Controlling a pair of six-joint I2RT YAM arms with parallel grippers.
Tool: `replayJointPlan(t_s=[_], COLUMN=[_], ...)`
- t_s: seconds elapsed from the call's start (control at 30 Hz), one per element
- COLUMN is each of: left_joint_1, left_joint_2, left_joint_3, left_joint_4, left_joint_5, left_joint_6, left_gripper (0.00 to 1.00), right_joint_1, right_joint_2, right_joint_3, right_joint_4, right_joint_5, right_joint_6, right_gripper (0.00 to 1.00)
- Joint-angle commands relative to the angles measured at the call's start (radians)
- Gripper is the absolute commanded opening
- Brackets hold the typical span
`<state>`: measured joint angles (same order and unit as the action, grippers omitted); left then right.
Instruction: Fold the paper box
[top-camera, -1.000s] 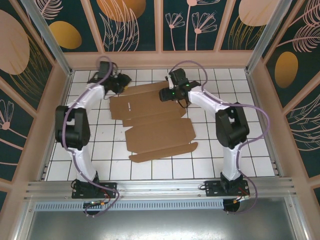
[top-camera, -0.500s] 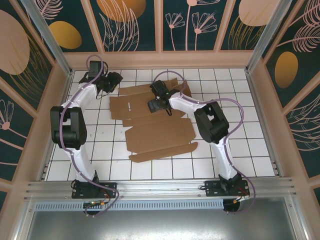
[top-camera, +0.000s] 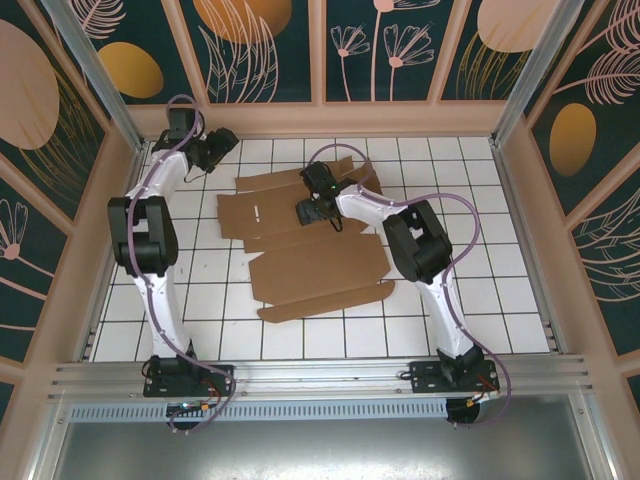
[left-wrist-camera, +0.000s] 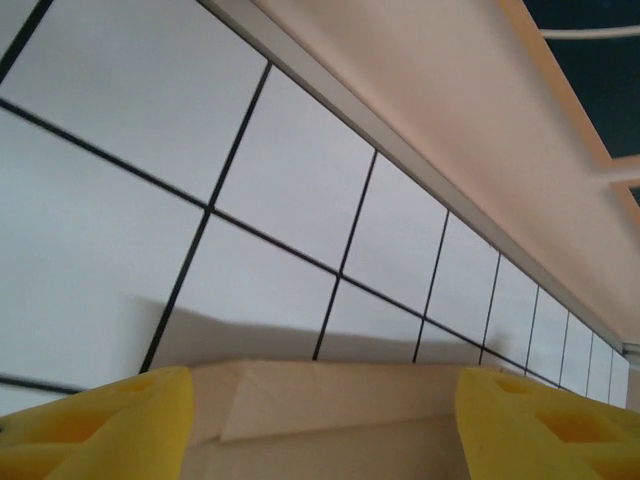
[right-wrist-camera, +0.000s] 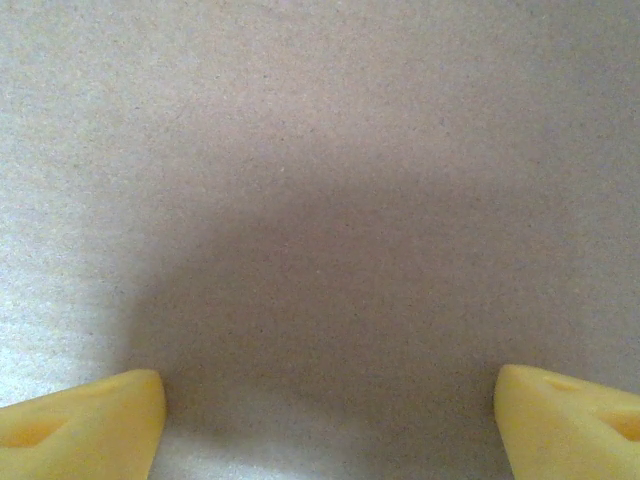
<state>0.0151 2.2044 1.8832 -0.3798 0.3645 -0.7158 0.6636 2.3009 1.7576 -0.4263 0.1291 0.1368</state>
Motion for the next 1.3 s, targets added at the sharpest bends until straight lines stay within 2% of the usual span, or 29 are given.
replayJointPlan(t_s=[0.0, 0.2, 0.33, 0.6, 1.0, 1.13, 1.27], left_joint_1=[-0.002, -0.001, -0.001, -0.002, -0.002, -0.007, -0.012], left_joint_2=[0.095, 0.204, 0.185, 0.138, 0.095, 0.07, 0.062], left_joint_3=[0.14, 0.198, 0.107, -0.072, -0.152, -0.16, -0.156], left_joint_4=[-0.158, -0.212, -0.163, -0.023, 0.092, 0.102, 0.105], left_joint_5=[0.003, 0.053, 0.059, 0.153, 0.255, 0.256, 0.251], left_joint_6=[0.084, 0.137, 0.145, 0.126, 0.069, 0.061, 0.057], left_gripper=[0.7, 0.69, 0.67, 0.62, 0.44, 0.37, 0.34], right_joint_1=[-0.01, -0.009, -0.007, -0.007, -0.006, -0.005, -0.003], right_joint_2=[0.064, 0.062, 0.053, 0.055, 0.071, 0.078, 0.081], right_joint_3=[-0.056, -0.066, -0.086, -0.102, -0.097, -0.09, -0.084], right_joint_4=[-0.139, -0.14, -0.134, -0.123, -0.125, -0.132, -0.136], right_joint_5=[-0.009, -0.011, -0.014, -0.017, -0.023, -0.019, -0.019], right_joint_6=[0.013, 0.012, 0.014, 0.02, 0.028, 0.026, 0.026], right_gripper=[0.84, 0.84, 0.84, 0.81, 0.73, 0.7, 0.66])
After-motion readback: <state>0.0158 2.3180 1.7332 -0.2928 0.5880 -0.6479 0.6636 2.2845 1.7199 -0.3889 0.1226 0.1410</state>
